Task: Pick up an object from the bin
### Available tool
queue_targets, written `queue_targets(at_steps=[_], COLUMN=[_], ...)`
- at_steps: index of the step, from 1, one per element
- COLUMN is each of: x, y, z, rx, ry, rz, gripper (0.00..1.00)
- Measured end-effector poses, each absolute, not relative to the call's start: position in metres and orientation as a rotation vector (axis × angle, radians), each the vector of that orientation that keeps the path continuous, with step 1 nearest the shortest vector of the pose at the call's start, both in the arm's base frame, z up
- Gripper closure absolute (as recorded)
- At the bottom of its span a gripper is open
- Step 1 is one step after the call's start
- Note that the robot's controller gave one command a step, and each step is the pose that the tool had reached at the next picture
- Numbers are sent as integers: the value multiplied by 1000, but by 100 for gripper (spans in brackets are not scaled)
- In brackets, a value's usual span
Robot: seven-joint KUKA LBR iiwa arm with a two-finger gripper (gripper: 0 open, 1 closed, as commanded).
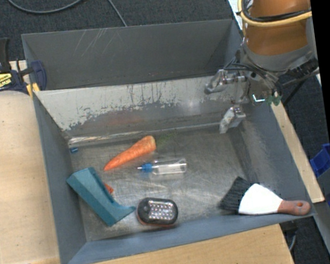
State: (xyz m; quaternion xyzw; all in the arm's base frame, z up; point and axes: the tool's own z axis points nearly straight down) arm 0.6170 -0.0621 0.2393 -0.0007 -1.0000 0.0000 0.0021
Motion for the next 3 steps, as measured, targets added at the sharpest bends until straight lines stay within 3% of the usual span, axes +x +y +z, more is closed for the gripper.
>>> queue_targets(at_steps=[1,2,3], x=[618,574,593], y=[-62,-22,28], z=[244,193,175], rx=[-1,-6,-188], ry=[-3145,-3150,-3135], rz=[1,2,0], gripper=[0,0,0])
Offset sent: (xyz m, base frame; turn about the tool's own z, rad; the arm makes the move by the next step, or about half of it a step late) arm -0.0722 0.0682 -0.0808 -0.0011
